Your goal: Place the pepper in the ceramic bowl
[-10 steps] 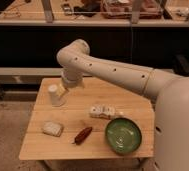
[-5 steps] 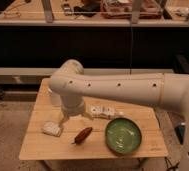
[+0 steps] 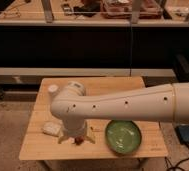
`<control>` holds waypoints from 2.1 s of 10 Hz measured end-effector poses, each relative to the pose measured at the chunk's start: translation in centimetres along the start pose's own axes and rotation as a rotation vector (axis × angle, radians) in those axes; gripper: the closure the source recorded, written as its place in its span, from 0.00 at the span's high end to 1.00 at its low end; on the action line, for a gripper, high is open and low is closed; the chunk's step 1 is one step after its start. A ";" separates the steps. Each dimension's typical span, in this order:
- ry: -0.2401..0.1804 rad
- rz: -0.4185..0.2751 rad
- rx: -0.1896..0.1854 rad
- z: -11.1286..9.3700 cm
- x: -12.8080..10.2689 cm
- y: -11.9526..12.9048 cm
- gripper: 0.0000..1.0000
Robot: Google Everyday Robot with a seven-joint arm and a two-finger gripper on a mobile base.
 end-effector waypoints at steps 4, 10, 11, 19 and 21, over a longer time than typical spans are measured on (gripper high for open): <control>0.004 0.067 0.001 5.0 1.2 3.4 0.80; 0.072 0.102 0.096 6.7 7.2 3.5 0.80; 0.079 0.100 0.110 6.5 7.8 3.3 0.80; 0.074 0.116 0.144 7.9 9.9 4.0 0.80; 0.074 0.130 0.123 9.0 10.8 4.5 0.80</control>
